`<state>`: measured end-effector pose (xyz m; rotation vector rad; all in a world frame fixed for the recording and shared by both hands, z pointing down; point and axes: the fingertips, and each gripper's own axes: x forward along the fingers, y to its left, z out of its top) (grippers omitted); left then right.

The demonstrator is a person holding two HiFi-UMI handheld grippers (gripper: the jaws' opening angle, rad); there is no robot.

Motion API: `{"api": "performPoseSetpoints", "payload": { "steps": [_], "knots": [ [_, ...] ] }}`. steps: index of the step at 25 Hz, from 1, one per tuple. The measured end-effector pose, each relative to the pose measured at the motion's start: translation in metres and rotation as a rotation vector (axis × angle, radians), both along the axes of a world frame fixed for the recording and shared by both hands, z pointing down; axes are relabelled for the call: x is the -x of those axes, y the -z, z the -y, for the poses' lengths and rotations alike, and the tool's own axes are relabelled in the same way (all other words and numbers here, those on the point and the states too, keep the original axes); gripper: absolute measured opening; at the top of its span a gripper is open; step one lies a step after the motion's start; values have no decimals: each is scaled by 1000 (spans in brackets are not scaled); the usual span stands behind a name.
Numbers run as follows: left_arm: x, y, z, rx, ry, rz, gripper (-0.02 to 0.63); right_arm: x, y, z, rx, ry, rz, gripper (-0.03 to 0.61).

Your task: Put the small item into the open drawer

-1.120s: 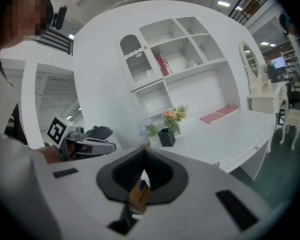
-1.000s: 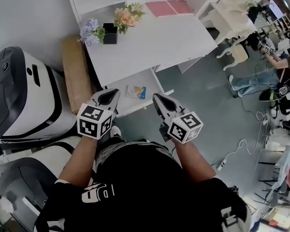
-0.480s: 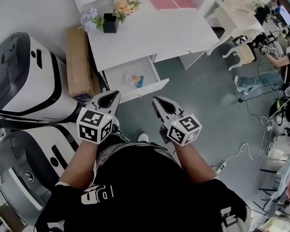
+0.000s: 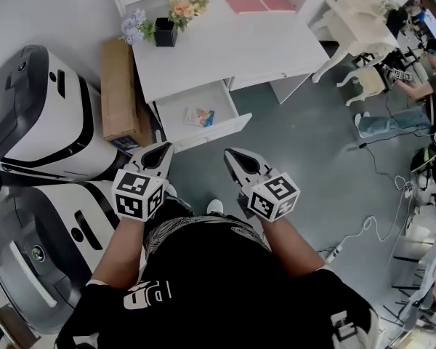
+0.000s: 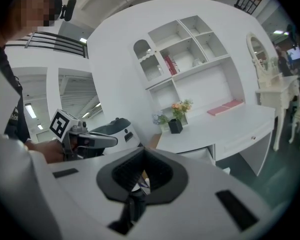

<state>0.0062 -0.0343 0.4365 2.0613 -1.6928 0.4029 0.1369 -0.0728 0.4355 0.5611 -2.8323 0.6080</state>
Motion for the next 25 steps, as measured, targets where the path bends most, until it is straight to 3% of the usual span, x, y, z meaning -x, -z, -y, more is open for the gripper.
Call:
{"api": "performPoseSetpoints", "payload": {
  "steps": [8,19,25],
  "knots": [
    [14,18,24,-17,-104,83,14,14,12,6,-18,-58,-12,6],
    [35,15,24,-16,-114,-18,14,44,9,4,-16,-65,-49,6],
    [40,11,20,-8,-131,-18,14,54,8,3,-19,-59,-63,6]
  ]
}}
